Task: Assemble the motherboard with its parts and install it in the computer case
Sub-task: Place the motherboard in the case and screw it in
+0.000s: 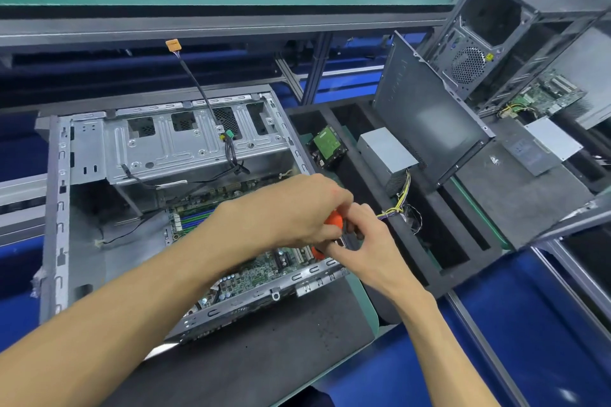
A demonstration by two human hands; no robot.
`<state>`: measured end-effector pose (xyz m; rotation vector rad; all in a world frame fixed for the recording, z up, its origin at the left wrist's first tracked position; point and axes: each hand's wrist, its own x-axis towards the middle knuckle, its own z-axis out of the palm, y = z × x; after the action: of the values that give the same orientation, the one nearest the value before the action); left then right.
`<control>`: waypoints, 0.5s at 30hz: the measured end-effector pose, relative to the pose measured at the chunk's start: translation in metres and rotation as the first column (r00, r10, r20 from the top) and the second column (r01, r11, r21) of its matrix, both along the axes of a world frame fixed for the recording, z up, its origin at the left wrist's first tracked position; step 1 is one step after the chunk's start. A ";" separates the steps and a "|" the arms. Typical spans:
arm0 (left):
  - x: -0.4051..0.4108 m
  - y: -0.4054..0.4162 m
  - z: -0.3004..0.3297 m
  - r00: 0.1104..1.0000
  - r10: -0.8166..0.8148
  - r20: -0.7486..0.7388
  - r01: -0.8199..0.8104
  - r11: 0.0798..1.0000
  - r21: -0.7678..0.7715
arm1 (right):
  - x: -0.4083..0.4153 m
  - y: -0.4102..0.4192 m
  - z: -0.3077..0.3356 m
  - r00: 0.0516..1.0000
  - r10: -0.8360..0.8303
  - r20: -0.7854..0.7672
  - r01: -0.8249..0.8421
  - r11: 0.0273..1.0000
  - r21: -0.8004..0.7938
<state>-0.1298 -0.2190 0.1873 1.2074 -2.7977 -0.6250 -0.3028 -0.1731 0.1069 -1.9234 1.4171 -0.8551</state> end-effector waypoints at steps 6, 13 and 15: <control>0.002 0.004 -0.003 0.999 0.036 -0.039 -0.035 0.999 0.014 | 0.000 -0.004 0.000 1.000 0.022 -0.003 -0.022 1.000 -0.002; 0.000 -0.003 -0.002 0.997 -0.060 -0.053 0.064 0.995 0.081 | 0.001 -0.004 -0.001 1.000 0.020 0.001 -0.020 1.000 0.009; 0.003 -0.003 -0.001 0.994 -0.087 -0.067 0.097 0.984 0.148 | 0.000 -0.005 -0.003 1.000 0.010 0.011 -0.010 1.000 0.026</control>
<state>-0.1272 -0.2218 0.1867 1.0651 -2.8126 -0.8795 -0.3032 -0.1776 0.1041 -1.9021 1.4044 -0.8371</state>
